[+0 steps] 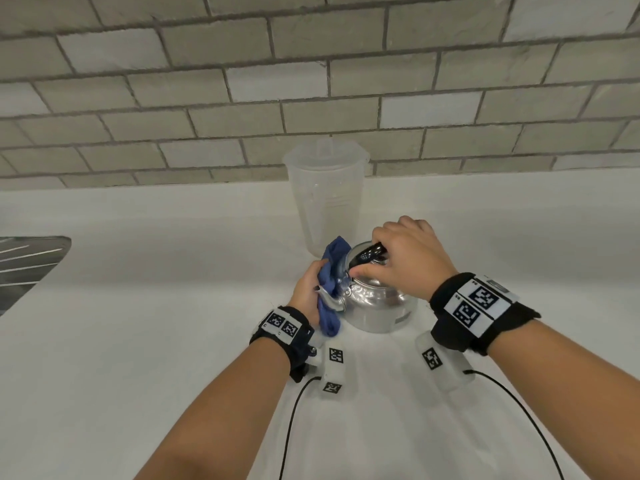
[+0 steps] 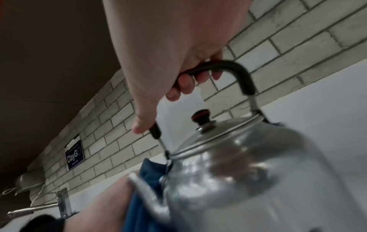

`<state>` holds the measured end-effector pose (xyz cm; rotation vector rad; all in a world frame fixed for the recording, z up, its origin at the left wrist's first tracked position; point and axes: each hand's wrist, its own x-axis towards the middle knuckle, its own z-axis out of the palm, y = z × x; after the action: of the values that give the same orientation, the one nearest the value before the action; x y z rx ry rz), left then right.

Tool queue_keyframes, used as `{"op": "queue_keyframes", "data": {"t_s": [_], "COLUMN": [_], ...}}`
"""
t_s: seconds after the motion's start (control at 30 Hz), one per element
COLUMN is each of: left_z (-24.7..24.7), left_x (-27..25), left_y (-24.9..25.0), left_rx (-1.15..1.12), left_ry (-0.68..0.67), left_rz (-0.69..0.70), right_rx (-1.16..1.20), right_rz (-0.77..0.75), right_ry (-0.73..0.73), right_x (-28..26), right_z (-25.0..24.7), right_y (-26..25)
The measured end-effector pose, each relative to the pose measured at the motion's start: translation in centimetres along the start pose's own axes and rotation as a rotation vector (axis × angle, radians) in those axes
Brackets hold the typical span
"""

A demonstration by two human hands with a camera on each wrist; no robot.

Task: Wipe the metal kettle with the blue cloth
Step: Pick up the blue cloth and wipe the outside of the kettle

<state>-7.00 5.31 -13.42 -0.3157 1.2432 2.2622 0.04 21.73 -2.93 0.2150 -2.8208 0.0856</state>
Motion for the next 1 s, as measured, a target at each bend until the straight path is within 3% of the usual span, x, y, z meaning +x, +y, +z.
{"op": "queue_keyframes", "data": {"t_s": [0.1,0.2,0.33,0.47,0.63,0.77,0.83,0.93,1.0], "left_z": [0.1,1.8,4.0,4.4,7.1,6.6,6.2,5.4,4.4], "left_x": [-0.7,-0.8,0.9,4.0,-1.5,-3.8,-5.0,-7.9,-9.9], "left_y": [-0.4,-1.2,-2.6,-4.9,-4.4,-4.2,-3.2,-0.1,2.3], "left_rx": [-0.118,-0.135,0.095,0.208,0.561,0.631,0.532,0.178,0.113], "left_ry": [-0.005,0.099,0.237,0.189,0.155,0.082,0.092,0.054,0.031], "left_rz": [0.036,0.146,0.257,0.361,0.409,0.423,0.320,0.170,0.213], "right_rx": [0.008,-0.008,-0.077,-0.042,0.055,0.070,0.076,0.099,0.110], "right_rz": [0.098,0.178,0.171,0.195,0.277,0.309,0.315,0.302,0.296], "right_ry": [0.060,0.081,0.072,-0.001,-0.039,-0.056,-0.063,-0.060,-0.058], "right_x": [0.4,0.9,1.2,1.5,2.2,2.4,2.5,2.5,2.3], "right_z": [0.5,0.6,0.5,-0.4,-0.4,-0.6,-0.7,-0.8,-0.9], "right_y": [-0.3,-0.7,-1.4,-0.6,-0.3,-0.1,0.0,0.2,0.3]}}
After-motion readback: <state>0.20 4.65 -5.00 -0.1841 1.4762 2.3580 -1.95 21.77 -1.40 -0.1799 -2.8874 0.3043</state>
